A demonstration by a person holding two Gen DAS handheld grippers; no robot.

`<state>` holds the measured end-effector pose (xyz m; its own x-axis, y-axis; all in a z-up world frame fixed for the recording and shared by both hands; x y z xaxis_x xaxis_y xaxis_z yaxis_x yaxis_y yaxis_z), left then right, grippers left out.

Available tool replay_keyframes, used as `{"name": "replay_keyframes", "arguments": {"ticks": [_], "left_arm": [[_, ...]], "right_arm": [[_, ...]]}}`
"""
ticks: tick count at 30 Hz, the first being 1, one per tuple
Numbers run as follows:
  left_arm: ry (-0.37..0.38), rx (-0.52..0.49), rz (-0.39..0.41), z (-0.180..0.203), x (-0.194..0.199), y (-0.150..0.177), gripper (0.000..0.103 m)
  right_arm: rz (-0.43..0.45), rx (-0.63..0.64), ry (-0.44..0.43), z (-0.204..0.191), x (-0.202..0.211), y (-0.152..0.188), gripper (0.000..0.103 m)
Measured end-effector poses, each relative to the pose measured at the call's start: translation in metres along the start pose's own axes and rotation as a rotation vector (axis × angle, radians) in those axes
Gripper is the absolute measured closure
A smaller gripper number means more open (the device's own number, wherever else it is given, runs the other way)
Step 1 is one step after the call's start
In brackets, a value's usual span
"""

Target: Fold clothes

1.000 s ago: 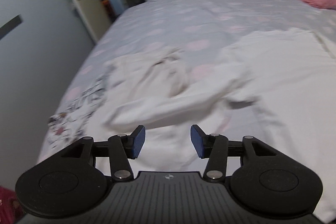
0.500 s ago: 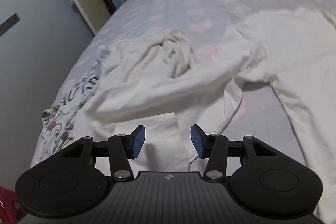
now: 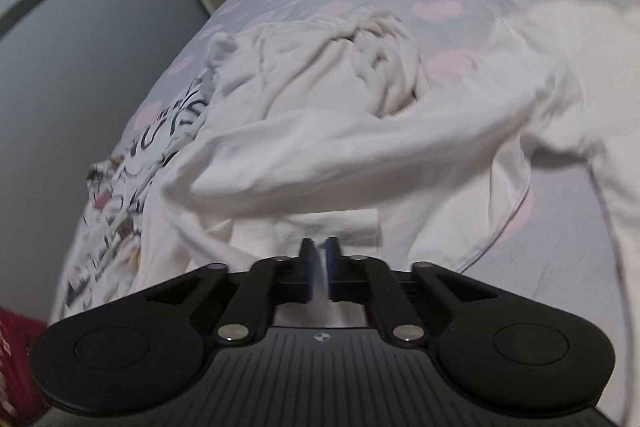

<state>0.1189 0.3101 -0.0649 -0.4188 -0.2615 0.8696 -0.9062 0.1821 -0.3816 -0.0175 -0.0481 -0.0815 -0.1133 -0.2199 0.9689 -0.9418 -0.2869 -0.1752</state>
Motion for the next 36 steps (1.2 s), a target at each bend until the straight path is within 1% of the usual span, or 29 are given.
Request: {"name": "replay_keyframes", "arguments": {"ticks": [3,5,7,9,11,13,17,20,21,23,24,26,28,29,30,32,34,36], "left_arm": [[0.038,0.013,0.083,-0.007,0.032,0.007,0.103],[0.096,0.024,0.139,-0.008,0.057,0.009,0.103],[0.169,0.026,0.188,-0.006,0.084,0.014,0.103],[0.259,0.012,0.247,-0.002,0.112,0.019,0.103],[0.341,-0.023,0.305,0.003,0.139,0.02,0.103],[0.403,-0.057,0.354,0.01,0.163,0.022,0.103],[0.494,-0.099,0.411,0.019,0.196,0.027,0.103],[0.524,-0.111,0.43,0.022,0.209,0.031,0.103],[0.526,-0.117,0.434,0.024,0.213,0.032,0.103],[0.492,-0.143,0.432,0.031,0.216,0.034,0.103],[0.469,-0.148,0.419,0.034,0.214,0.033,0.103],[0.399,-0.135,0.364,0.039,0.195,0.029,0.103],[0.33,-0.118,0.316,0.043,0.168,0.024,0.102],[0.3,-0.11,0.282,0.043,0.152,0.021,0.098],[0.269,-0.105,0.249,0.045,0.135,0.018,0.091],[0.21,-0.093,0.195,0.046,0.103,0.012,0.084],[0.156,-0.074,0.144,0.045,0.073,0.005,0.08],[0.11,-0.066,0.105,0.046,0.051,-0.002,0.072]], "right_arm": [[0.014,0.006,-0.01,-0.001,0.007,0.003,0.056],[0.017,0.0,-0.02,-0.001,0.009,0.006,0.056],[0.016,-0.007,-0.026,-0.001,0.01,0.009,0.056],[0.015,-0.007,-0.016,-0.001,0.01,0.013,0.056],[0.018,-0.008,-0.016,-0.001,0.012,0.017,0.056],[0.027,-0.013,-0.021,-0.001,0.016,0.02,0.056],[0.061,-0.013,-0.016,0.0,0.027,0.028,0.056],[0.084,-0.006,-0.012,0.001,0.034,0.034,0.056],[0.086,-0.006,-0.015,0.001,0.035,0.036,0.056],[0.087,-0.008,-0.021,0.003,0.036,0.039,0.056],[0.087,-0.01,-0.021,0.004,0.036,0.041,0.056],[0.083,-0.021,-0.023,0.007,0.035,0.045,0.056],[0.078,-0.028,-0.033,0.009,0.035,0.049,0.055],[0.077,-0.033,-0.032,0.01,0.034,0.051,0.055],[0.075,-0.036,-0.032,0.011,0.034,0.052,0.055],[0.073,-0.047,-0.029,0.015,0.033,0.054,0.055],[0.071,-0.059,-0.027,0.02,0.032,0.056,0.054],[0.068,-0.072,-0.024,0.024,0.031,0.058,0.054]]}}
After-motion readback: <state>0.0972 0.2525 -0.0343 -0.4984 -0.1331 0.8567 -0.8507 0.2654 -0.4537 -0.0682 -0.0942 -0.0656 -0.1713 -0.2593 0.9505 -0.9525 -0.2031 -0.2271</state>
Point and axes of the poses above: each gripper's, at about its wrist camera, not at the fingertips, and x roughly against the way its jaws point, z to its right, y to its underside, the point moved 1 cm from there along -x, roughly the way its jaws point, and after that the axes turned 13 degrees about -z, right-handed, at the moved point
